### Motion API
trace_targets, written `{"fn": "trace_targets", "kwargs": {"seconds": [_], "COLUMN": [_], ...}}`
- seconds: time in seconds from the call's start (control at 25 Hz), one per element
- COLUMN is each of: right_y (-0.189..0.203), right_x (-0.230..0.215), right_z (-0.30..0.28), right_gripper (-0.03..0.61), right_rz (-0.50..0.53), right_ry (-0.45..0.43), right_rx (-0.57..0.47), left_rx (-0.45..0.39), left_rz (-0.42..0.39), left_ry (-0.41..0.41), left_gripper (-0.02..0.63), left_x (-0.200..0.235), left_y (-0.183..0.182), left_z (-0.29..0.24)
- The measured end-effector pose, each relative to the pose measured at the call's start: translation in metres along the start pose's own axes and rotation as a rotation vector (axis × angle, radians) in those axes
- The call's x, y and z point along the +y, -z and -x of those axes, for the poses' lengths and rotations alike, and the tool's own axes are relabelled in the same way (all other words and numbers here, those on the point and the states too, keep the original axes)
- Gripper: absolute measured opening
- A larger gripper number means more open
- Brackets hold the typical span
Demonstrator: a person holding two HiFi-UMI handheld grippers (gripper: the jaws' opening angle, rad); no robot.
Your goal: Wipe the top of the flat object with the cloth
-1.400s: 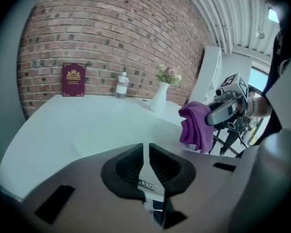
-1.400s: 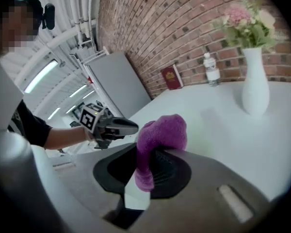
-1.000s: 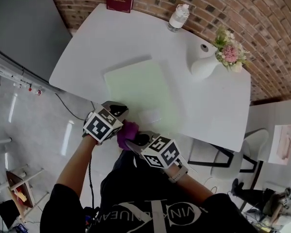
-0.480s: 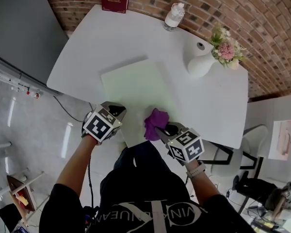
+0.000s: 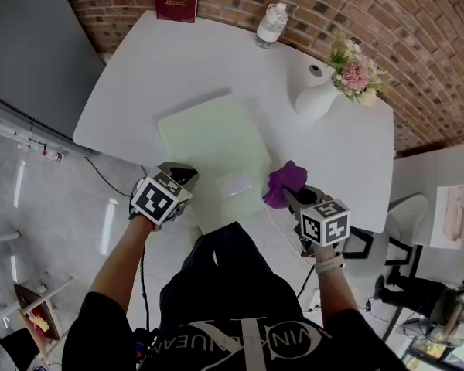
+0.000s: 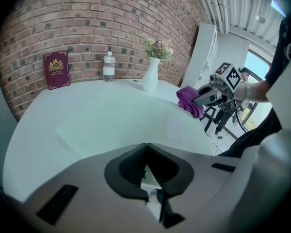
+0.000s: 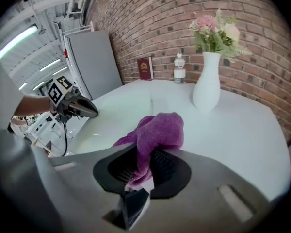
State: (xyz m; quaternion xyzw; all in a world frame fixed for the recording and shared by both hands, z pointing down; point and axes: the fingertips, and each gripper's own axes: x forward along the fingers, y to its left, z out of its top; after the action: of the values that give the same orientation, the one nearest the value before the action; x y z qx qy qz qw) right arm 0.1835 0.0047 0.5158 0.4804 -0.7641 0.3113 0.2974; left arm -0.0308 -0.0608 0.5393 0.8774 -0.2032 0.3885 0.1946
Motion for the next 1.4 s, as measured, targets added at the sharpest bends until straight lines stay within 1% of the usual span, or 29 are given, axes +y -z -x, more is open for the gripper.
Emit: {"fn": "trace_targets", "kwargs": {"seconds": [0.16, 0.24, 0.36, 0.4, 0.48, 0.56, 0.64, 0.72, 0.88, 1.04, 1.16, 1.4], "right_y": [0.014, 0.022, 0.034, 0.040, 0.049, 0.058, 0.067, 0.071, 0.071, 0.069, 0.073, 0.076], "right_x": [-0.040, -0.048, -0.042, -0.038, -0.024, -0.006, 0.008, 0.020, 0.057, 0.104, 0.134, 0.181], "right_z": [0.016, 0.028, 0.039, 0.040, 0.036, 0.026, 0.013, 0.002, -0.012, -0.022, -0.028, -0.035], "right_gripper": [0.060, 0.060, 0.060, 0.060, 0.060, 0.060, 0.060, 0.060, 0.060, 0.060, 0.060, 0.060], "right_rz": [-0.019, -0.062, -0.162, -0.191, -0.245, -0.294, -0.322, -0.312, -0.232, -0.139, -0.096, -0.017], "right_ry": [0.168, 0.203, 0.189, 0.179, 0.142, 0.092, 0.063, 0.044, -0.028, -0.124, -0.188, -0.293], "right_rx": [0.010, -0.003, -0.047, -0.055, -0.068, -0.075, -0.067, -0.056, -0.010, 0.028, 0.065, 0.118], "left_rx": [-0.004, -0.018, -0.074, -0.078, -0.053, -0.005, 0.057, 0.091, 0.121, 0.101, 0.106, 0.103], "left_rz": [0.044, 0.049, -0.014, -0.043, -0.123, -0.211, -0.261, -0.269, -0.209, -0.204, -0.187, -0.173], "left_ry": [0.017, 0.033, 0.074, 0.092, 0.107, 0.096, 0.084, 0.083, 0.104, 0.089, 0.085, 0.082], "left_gripper": [0.014, 0.014, 0.014, 0.014, 0.014, 0.014, 0.014, 0.014, 0.014, 0.014, 0.014, 0.014], "left_x": [0.002, -0.001, -0.020, -0.029, -0.044, -0.053, -0.057, -0.057, -0.054, -0.054, -0.054, -0.054], "left_y": [0.000, -0.005, -0.022, -0.027, -0.033, -0.036, -0.034, -0.033, -0.027, -0.030, -0.027, -0.026], "left_z": [0.002, 0.005, 0.003, -0.001, -0.013, -0.026, -0.035, -0.039, -0.041, -0.043, -0.043, -0.043]}}
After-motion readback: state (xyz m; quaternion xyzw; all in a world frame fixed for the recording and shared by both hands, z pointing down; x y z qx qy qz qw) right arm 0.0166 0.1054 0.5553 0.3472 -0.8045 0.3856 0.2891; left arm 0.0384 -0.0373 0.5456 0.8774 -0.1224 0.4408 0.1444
